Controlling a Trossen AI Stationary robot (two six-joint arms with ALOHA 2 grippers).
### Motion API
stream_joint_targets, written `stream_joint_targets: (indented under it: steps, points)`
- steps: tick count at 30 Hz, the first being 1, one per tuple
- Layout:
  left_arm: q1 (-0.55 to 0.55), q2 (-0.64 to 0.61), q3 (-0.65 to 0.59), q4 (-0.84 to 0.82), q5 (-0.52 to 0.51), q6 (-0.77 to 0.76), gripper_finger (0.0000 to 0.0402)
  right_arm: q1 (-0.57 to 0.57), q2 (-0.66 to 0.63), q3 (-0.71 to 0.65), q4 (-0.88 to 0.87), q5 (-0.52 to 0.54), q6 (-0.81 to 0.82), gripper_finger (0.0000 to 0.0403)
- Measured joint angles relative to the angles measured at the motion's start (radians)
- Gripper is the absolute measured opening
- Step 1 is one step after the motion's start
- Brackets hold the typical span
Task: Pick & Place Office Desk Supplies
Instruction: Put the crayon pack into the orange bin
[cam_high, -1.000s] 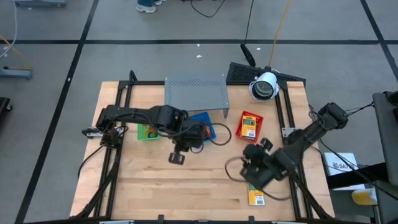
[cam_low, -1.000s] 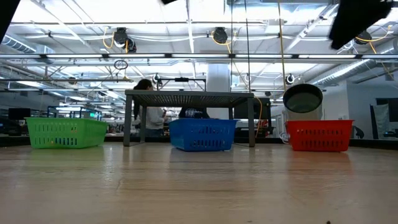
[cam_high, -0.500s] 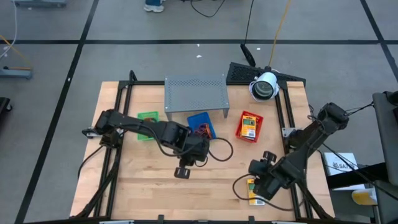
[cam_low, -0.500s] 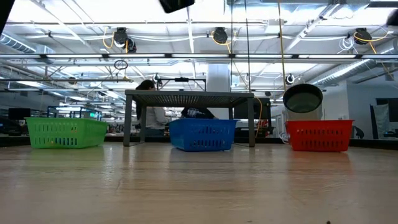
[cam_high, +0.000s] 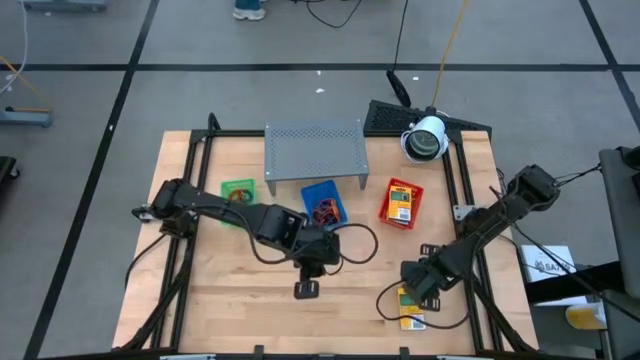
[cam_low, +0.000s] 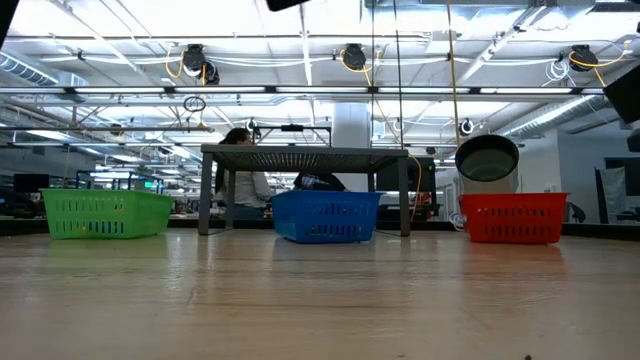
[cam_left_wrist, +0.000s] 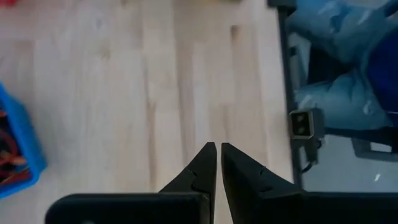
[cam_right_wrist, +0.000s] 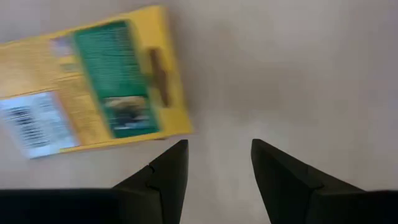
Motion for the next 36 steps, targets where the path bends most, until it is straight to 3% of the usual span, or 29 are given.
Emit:
stream_joint_targets:
  steps: [8,16,28,36]
  points:
    - [-0.038,0.0,0.0,0.108,-0.002,-0.053,0.0031,-0.044,0.0,-0.002,0.166,-0.076,-0.165,0.0164]
    - [-0.075,0.0,0.0,0.115,-0.056,-0.149,0.0031,-0.109,0.0,-0.002,0.195,-0.075,-0.235,0.0161]
    - [-0.12,0.0,0.0,0.113,-0.061,-0.149,0.0031,-0.136,0.0,-0.002,0.315,-0.076,-0.21,0.0161]
    - [-0.133,0.0,0.001,0.113,-0.062,-0.13,0.0031,-0.136,0.0,-0.002,0.225,-0.106,-0.118,0.0161]
